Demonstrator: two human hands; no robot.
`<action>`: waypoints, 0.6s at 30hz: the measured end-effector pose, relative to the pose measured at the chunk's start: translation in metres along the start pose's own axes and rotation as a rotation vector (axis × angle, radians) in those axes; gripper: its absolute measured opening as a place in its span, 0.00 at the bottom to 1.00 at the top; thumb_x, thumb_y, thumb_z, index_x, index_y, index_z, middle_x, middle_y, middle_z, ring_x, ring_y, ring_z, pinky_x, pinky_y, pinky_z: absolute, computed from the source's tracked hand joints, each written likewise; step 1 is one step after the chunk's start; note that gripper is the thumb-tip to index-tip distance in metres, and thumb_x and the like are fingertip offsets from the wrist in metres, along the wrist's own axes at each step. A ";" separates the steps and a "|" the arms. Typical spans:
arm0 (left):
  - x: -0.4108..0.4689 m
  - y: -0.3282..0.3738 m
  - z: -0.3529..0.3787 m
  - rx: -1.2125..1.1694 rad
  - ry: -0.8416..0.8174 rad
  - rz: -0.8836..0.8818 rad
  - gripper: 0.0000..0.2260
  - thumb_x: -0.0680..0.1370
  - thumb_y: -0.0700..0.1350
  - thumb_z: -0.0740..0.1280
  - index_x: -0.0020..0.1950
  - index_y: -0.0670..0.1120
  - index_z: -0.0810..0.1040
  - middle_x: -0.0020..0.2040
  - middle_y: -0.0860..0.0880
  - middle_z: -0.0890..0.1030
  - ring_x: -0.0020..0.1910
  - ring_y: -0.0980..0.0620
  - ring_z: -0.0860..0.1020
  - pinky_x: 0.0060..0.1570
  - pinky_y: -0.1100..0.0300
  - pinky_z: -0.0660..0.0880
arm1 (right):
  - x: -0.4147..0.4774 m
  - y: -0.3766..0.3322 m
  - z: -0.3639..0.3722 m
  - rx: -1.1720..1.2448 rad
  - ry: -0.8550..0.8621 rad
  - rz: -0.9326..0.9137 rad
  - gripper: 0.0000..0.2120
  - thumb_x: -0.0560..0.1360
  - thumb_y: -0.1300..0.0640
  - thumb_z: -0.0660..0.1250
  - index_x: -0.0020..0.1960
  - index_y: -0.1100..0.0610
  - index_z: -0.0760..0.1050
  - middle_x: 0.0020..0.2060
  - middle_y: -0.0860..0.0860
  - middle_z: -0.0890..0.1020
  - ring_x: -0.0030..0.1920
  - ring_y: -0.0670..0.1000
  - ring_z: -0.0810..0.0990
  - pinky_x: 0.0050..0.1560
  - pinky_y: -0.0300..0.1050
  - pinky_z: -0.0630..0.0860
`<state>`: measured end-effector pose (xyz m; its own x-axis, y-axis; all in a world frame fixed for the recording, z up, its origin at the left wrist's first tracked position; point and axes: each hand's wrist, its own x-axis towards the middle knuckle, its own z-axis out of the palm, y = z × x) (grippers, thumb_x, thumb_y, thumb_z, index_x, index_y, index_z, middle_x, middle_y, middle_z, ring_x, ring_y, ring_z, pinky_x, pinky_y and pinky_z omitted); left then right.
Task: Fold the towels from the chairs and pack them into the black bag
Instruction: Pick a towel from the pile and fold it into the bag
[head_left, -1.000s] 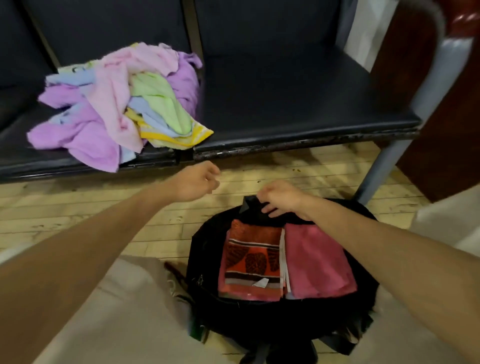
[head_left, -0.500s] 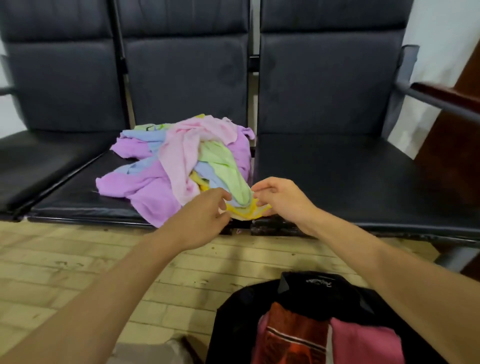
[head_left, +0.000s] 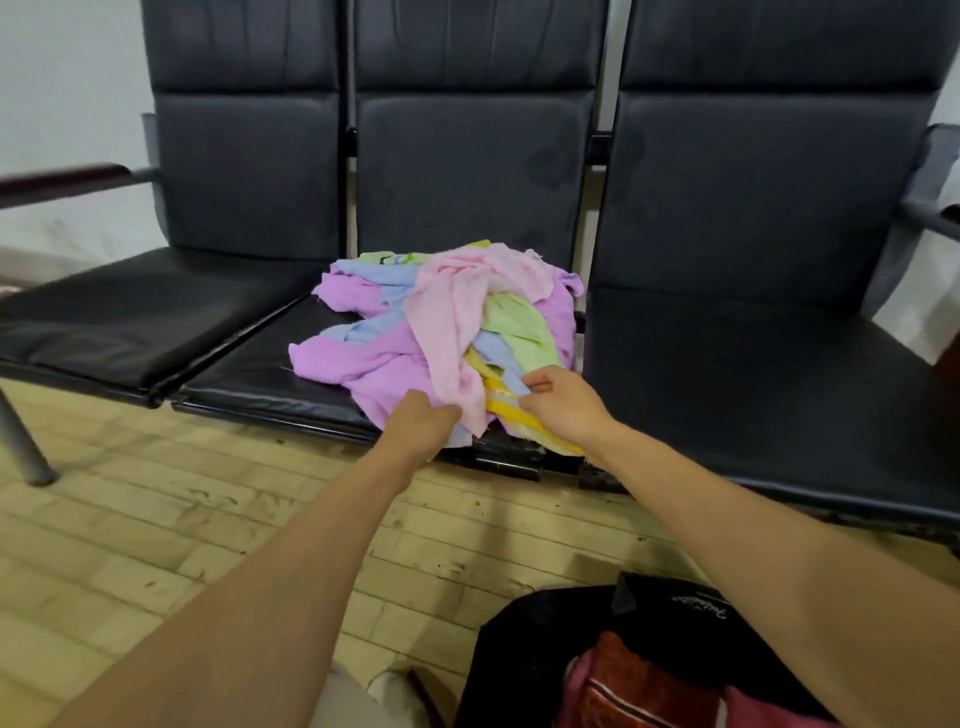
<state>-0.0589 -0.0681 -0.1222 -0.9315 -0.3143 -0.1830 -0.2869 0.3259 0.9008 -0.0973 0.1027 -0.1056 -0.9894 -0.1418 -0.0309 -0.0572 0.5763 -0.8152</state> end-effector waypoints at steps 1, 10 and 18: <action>0.004 0.000 0.003 -0.032 0.019 -0.025 0.17 0.75 0.46 0.67 0.58 0.36 0.72 0.47 0.36 0.76 0.41 0.47 0.72 0.33 0.60 0.67 | -0.001 0.000 -0.001 -0.008 -0.010 0.000 0.18 0.76 0.58 0.67 0.65 0.56 0.74 0.58 0.50 0.78 0.60 0.50 0.76 0.60 0.43 0.72; 0.020 0.013 0.024 -0.138 0.241 -0.024 0.14 0.76 0.43 0.68 0.59 0.38 0.77 0.52 0.41 0.79 0.52 0.44 0.77 0.47 0.55 0.75 | -0.005 0.002 -0.020 -0.003 -0.136 -0.011 0.19 0.76 0.57 0.68 0.65 0.54 0.72 0.61 0.51 0.77 0.59 0.52 0.77 0.64 0.51 0.74; -0.003 0.065 0.046 -0.279 0.166 0.198 0.06 0.78 0.40 0.62 0.41 0.45 0.70 0.38 0.46 0.71 0.40 0.48 0.69 0.41 0.55 0.66 | -0.020 0.002 -0.044 0.032 -0.142 -0.028 0.18 0.77 0.58 0.65 0.66 0.57 0.73 0.61 0.52 0.78 0.58 0.52 0.78 0.63 0.50 0.74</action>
<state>-0.0855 -0.0048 -0.0812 -0.9071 -0.4178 0.0509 -0.0119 0.1463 0.9892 -0.0834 0.1418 -0.0815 -0.9584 -0.2717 -0.0875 -0.0783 0.5451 -0.8347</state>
